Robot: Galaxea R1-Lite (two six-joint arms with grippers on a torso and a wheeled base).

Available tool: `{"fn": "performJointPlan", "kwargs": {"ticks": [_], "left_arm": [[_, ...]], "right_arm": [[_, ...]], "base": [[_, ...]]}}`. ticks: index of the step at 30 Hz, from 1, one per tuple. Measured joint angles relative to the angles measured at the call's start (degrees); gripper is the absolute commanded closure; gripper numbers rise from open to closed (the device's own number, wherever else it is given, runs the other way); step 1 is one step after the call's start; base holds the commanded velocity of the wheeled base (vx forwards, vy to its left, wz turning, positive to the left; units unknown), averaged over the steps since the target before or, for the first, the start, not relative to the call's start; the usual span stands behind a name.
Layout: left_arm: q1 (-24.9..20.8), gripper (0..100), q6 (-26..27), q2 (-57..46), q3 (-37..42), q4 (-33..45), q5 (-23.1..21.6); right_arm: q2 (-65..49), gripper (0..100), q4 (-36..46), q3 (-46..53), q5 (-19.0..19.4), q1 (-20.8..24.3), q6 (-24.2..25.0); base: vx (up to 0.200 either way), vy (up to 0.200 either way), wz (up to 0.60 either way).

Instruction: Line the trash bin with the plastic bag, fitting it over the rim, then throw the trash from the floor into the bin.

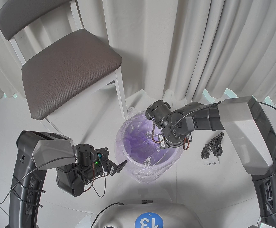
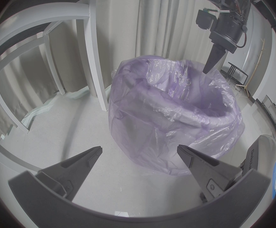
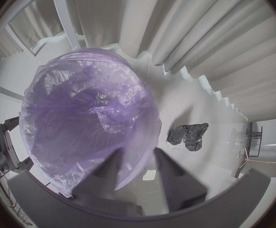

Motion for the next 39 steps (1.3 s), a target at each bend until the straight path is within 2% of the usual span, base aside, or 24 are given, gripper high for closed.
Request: {"fn": "performJointPlan", "kwargs": {"ticks": [5,12,19,25,30,34,39], "left_arm": [[0.00,0,-0.02,0.00,0.04,-0.09,0.02],[0.02,0,0.00,-0.20,0.26,-0.43,0.00],[-0.22,0,0.04,-0.43,0.67,-1.01,0.05],[-0.17,0,0.99,-0.50,1.08,-1.01,-0.20],[0.00,0,1.27,-0.48,1.39,-1.01,-0.33],[0.00,0,1.29,-0.48,1.44,-1.01,-0.34],[0.00,0,1.29,-0.48,1.48,-1.04,-0.33]], "right_arm": [[-0.77,100,-0.29,2.06,0.07,-0.66,-0.02],[-4.13,100,-2.08,9.81,0.21,-1.66,-0.22],[-6.06,100,-10.75,17.51,0.40,-2.57,-1.27],[-4.05,100,-16.99,19.13,0.93,-3.12,-1.69],[-1.62,100,-20.58,19.15,2.76,-4.46,-1.84],[-0.50,100,-26.79,19.26,4.51,-5.77,-1.76],[-1.52,100,-33.00,21.52,11.79,-8.28,-1.37]], "base": [[0.000,0.000,0.00],[0.000,0.000,0.00],[0.000,0.000,0.00],[0.000,0.000,0.00],[0.000,0.000,0.00],[0.000,0.000,0.00],[0.000,0.000,0.00]]}}
